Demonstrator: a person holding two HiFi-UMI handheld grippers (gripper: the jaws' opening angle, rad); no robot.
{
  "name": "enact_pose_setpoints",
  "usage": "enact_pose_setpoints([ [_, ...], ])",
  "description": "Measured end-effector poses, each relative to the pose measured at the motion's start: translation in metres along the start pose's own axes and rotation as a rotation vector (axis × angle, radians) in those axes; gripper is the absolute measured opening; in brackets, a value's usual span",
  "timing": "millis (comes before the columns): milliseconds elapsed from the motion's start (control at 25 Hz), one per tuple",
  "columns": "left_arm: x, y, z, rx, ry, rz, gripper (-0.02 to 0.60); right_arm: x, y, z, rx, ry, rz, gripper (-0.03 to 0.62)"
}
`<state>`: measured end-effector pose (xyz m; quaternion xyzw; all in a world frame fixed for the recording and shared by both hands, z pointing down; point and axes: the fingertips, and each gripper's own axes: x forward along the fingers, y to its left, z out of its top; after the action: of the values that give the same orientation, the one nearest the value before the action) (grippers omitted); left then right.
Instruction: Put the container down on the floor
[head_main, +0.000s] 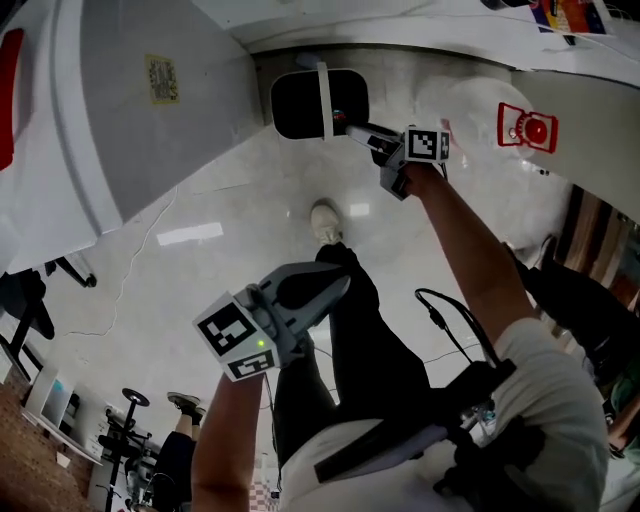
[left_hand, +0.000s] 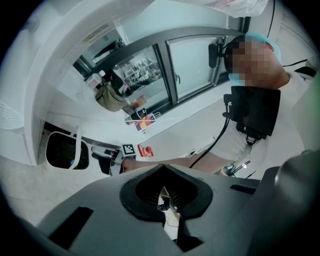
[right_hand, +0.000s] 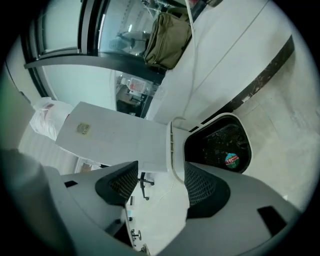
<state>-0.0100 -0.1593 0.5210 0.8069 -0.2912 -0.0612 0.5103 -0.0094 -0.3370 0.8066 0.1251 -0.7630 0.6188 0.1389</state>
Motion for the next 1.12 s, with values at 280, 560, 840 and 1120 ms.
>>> enact_pose_setpoints([
  [280,-0.017,-0.055,0.007,0.079,-0.007,-0.036,0.011,-0.064,0.053,-0.033,-0.050,0.004,-0.052,0.242],
  [560,-0.067,-0.137,-0.004,0.170,-0.067,-0.049,0.011,-0.113,0.176,-0.110,-0.241,0.069,-0.060,0.026],
  [840,-0.140,-0.226,-0.037,0.303,-0.040,-0.005,0.011,-0.155,0.328,-0.198,-0.343,0.021,-0.006,0.018],
  [1120,-0.214,-0.284,-0.073,0.368,-0.054,0.029,0.011,-0.175,0.453,-0.280,-0.428,0.006,0.067,0.017],
])
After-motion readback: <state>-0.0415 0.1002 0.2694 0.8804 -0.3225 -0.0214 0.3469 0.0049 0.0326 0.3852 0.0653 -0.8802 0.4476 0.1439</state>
